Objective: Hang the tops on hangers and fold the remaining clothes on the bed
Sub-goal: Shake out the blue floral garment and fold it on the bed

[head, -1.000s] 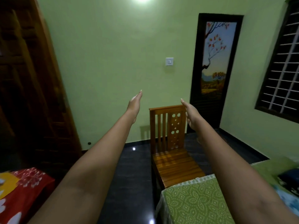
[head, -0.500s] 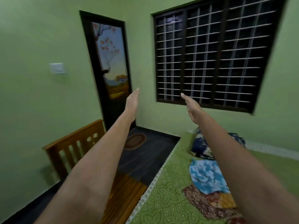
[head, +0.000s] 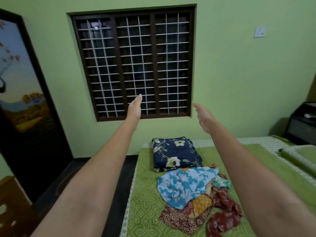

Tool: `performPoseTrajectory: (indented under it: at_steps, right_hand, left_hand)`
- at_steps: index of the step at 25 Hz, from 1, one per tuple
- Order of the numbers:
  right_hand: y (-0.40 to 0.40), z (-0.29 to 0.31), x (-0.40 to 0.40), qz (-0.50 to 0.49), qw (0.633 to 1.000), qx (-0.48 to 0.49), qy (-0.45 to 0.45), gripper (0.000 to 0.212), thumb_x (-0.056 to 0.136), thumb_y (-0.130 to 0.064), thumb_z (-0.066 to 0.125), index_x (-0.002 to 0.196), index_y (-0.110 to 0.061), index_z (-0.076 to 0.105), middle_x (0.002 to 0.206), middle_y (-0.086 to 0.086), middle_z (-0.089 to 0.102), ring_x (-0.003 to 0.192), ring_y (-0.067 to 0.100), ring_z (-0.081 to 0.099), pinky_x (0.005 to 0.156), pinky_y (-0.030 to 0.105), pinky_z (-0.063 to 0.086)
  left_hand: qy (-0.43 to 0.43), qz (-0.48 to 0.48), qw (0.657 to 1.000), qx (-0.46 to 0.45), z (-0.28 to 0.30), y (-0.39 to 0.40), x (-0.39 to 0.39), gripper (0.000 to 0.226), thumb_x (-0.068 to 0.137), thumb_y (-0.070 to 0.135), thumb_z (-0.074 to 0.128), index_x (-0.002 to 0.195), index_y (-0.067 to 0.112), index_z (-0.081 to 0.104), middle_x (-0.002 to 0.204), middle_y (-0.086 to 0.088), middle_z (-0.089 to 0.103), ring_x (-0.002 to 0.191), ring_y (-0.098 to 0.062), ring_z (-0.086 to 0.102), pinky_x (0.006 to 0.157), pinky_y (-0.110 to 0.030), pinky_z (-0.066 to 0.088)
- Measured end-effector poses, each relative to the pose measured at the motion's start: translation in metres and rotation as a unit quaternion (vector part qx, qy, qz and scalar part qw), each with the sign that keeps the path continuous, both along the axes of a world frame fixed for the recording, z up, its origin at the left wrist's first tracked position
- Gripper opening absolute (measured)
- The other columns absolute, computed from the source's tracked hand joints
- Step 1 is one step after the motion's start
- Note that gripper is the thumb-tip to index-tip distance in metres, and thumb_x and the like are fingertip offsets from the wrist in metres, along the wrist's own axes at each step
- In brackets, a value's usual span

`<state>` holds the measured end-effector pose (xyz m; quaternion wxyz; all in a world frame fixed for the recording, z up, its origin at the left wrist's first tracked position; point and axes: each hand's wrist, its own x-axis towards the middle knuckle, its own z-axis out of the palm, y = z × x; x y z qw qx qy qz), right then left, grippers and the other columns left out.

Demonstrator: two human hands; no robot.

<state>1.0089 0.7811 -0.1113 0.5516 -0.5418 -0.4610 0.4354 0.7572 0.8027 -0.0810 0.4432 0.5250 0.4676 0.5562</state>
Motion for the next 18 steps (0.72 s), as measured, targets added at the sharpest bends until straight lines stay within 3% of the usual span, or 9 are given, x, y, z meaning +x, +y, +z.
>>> performPoseTrajectory:
  at_steps: [8,11,14,18]
  right_hand:
    - [0.031,-0.041,0.016,-0.052,0.997,-0.050,-0.034,0.070,0.093,-0.052,0.047,0.150,-0.019,0.026,0.158,0.004,0.020,0.145,0.024,0.018,0.116,0.042,0.018]
    - [0.053,-0.093,0.024,-0.039,0.992,-0.108,-0.052,0.063,0.096,-0.048,0.043,0.150,-0.017,0.028,0.156,0.006,0.024,0.144,0.027,0.021,0.112,0.041,0.021]
    - [0.069,-0.161,0.037,-0.033,0.978,-0.197,-0.061,0.053,0.101,-0.040,0.038,0.146,-0.011,0.033,0.151,0.009,0.033,0.139,0.029,0.031,0.099,0.036,0.030]
    - [0.105,-0.282,0.065,-0.042,0.943,-0.323,-0.065,0.061,0.096,-0.040,0.052,0.145,-0.008,0.034,0.140,0.014,0.048,0.126,0.032,0.047,0.092,0.043,0.039]
  left_hand:
    - [-0.008,-0.041,0.998,-0.039,-0.046,0.063,0.023,0.056,0.099,0.046,0.040,0.147,0.020,0.033,0.153,0.001,0.033,0.141,-0.019,0.029,0.112,-0.032,0.025]
    - [0.023,-0.027,0.996,-0.088,-0.098,0.091,0.037,0.057,0.099,0.047,0.039,0.148,0.017,0.031,0.154,-0.002,0.032,0.140,-0.022,0.032,0.111,-0.036,0.027]
    - [0.044,-0.027,0.987,-0.153,-0.165,0.115,0.053,0.056,0.100,0.043,0.039,0.148,0.015,0.032,0.153,-0.004,0.033,0.138,-0.025,0.035,0.113,-0.041,0.030]
    - [0.035,-0.040,0.954,-0.295,-0.284,0.151,0.086,0.049,0.099,0.038,0.046,0.142,0.015,0.040,0.147,-0.007,0.041,0.126,-0.030,0.047,0.097,-0.042,0.044]
